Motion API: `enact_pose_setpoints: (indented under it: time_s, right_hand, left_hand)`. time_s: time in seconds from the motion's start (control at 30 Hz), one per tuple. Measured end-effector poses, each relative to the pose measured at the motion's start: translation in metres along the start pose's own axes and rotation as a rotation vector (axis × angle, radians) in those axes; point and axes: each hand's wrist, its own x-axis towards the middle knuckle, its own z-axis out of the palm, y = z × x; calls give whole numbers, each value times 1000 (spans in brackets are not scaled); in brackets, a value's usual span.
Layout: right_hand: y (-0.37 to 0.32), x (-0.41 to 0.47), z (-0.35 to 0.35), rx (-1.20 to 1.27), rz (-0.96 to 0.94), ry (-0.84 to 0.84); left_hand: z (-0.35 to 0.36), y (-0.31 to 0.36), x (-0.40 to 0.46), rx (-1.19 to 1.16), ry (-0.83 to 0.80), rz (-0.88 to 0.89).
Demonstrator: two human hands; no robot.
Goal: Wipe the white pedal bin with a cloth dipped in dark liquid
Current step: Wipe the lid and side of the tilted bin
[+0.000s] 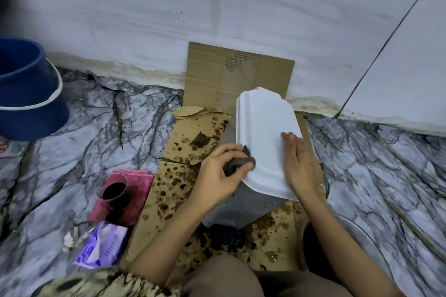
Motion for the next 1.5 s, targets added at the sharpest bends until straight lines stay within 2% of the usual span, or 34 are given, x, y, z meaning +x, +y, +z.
enact_pose_setpoints:
  time_s: [0.1, 0.17, 0.3, 0.5, 0.6, 0.77, 0.83, 0.97, 1.1, 1.23, 1.37, 1.5]
  right_hand:
    - [-1, -1, -1, 17, -6, 23]
    - [-5, -1, 2, 36, -37, 13]
    - [-11, -1, 9, 32, -52, -25]
    - [-15, 2, 10, -52, -46, 9]
    - [-13, 0, 8, -63, -40, 49]
    - [-7, 0, 4, -35, -8, 47]
    - [-6, -1, 2, -35, -17, 43]
    - [-10, -1, 2, -39, -23, 37]
    - [-14, -1, 4, -47, -25, 47]
    - [-19, -2, 8, -43, -49, 57]
    - [-20, -2, 11, -23, -52, 38]
    - [-20, -3, 10, -37, -55, 50]
  left_hand:
    - [-4, -1, -13, 33, -75, 50]
    - [-7, -3, -3, 28, -55, 11]
    - [-14, -13, 53, 33, -42, -97]
    - [-10, -30, 130, 156, -110, -149]
    - [-7, -26, 115, 144, -107, -114]
    - [-13, -19, 33, 93, -159, 40]
    - [-12, -18, 5, 41, -137, 44]
    - [-2, -18, 14, -120, -28, -84]
    - [1, -22, 62, -156, 10, -260]
    - [0, -30, 63, -176, 48, -319]
    - [-11, -25, 14, -161, 42, -220]
    - [-14, -15, -29, 48, -36, -11]
